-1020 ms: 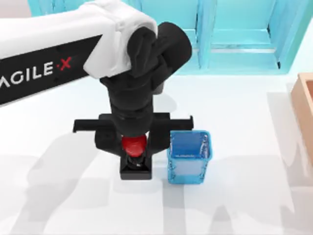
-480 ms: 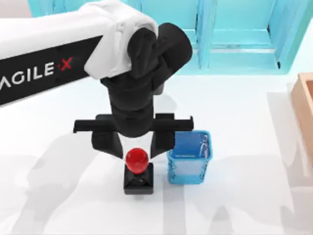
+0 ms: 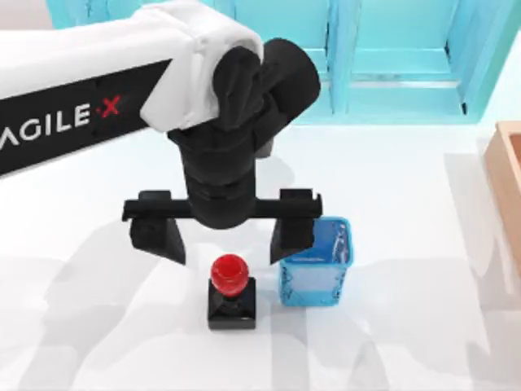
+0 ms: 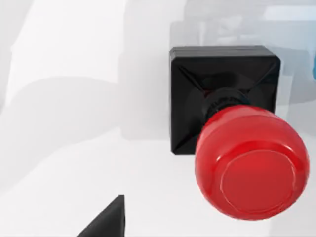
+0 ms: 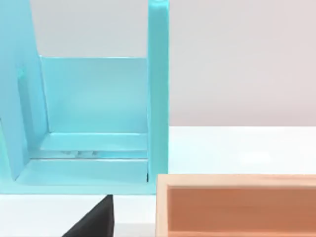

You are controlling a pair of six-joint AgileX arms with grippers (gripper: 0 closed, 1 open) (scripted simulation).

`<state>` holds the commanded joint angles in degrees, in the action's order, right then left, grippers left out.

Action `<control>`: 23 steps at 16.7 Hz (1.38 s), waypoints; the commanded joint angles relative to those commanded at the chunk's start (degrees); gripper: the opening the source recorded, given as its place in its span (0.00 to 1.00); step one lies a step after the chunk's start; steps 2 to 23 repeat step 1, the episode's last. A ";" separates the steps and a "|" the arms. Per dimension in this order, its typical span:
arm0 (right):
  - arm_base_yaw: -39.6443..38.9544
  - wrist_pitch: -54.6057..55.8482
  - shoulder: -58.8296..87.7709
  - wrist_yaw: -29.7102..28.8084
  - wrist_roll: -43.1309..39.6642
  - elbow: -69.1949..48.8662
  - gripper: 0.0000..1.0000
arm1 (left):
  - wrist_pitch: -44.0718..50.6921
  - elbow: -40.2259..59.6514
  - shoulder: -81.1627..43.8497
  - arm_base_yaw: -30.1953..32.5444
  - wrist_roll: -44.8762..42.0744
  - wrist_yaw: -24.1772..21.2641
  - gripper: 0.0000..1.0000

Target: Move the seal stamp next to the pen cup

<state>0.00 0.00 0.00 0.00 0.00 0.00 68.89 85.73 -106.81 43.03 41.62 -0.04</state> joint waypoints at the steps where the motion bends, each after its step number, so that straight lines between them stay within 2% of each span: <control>1: 0.00 0.00 0.00 0.00 0.00 0.00 1.00 | 0.00 0.00 0.00 0.00 0.00 0.00 1.00; 23: 0.00 0.00 0.00 0.00 0.00 0.00 1.00 | 0.00 0.00 0.00 0.00 0.00 0.00 1.00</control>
